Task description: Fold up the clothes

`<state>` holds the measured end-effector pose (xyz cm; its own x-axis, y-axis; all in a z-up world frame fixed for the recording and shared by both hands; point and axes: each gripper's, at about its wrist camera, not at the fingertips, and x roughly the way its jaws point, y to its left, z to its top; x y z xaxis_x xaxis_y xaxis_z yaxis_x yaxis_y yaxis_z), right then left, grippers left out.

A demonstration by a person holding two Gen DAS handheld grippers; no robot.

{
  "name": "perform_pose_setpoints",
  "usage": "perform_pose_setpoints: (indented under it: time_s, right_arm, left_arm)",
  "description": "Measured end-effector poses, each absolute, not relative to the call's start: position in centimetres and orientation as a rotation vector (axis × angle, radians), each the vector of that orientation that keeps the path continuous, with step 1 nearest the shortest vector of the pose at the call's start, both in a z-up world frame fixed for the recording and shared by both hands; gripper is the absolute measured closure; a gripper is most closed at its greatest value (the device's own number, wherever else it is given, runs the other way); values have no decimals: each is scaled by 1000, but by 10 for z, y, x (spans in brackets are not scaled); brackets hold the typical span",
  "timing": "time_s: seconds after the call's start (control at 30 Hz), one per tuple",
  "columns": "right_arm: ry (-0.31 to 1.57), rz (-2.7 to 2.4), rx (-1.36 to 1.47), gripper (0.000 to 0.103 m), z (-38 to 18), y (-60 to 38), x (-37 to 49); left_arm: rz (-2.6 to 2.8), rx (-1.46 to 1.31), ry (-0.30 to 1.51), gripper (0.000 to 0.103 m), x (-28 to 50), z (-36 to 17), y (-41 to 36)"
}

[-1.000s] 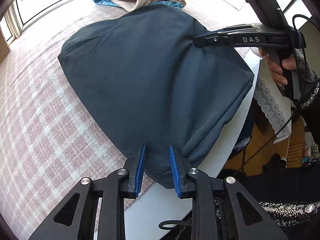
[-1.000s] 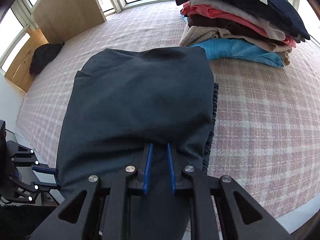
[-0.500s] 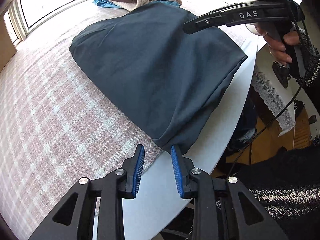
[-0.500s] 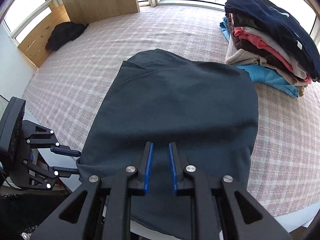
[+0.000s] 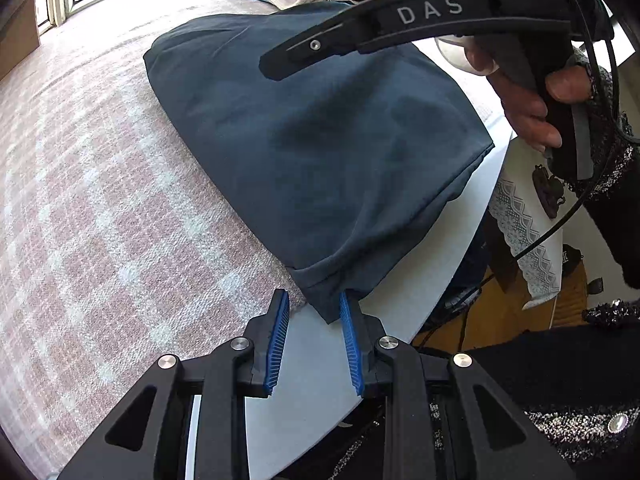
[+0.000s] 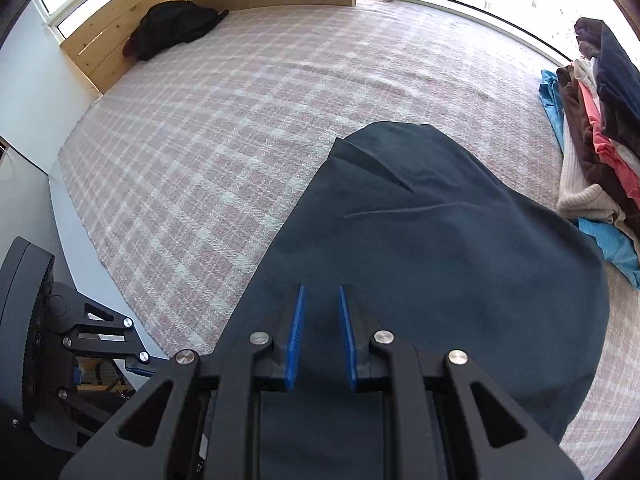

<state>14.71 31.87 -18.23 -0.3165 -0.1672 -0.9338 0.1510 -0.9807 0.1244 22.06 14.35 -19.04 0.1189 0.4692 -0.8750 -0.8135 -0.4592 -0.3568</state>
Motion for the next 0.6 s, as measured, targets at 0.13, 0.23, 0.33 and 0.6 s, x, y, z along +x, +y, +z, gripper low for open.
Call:
perform_pose_setpoints:
  time_s: [0.13, 0.23, 0.33, 0.6]
  right_arm:
    - [-10, -2383, 1766, 85, -196, 322, 140]
    - [-55, -2368, 1799, 85, -203, 329, 136]
    - [-104, -2389, 1812, 86, -205, 337, 133]
    - [-209, -2347, 1704, 84, -179, 333, 165]
  left_arm:
    - [1566, -1329, 340, 90, 222, -186, 142]
    - [1563, -1305, 314, 93, 222, -175, 135]
    - [1566, -1272, 328, 96, 231, -159, 126]
    - [1548, -1271, 339, 103, 230, -159, 116]
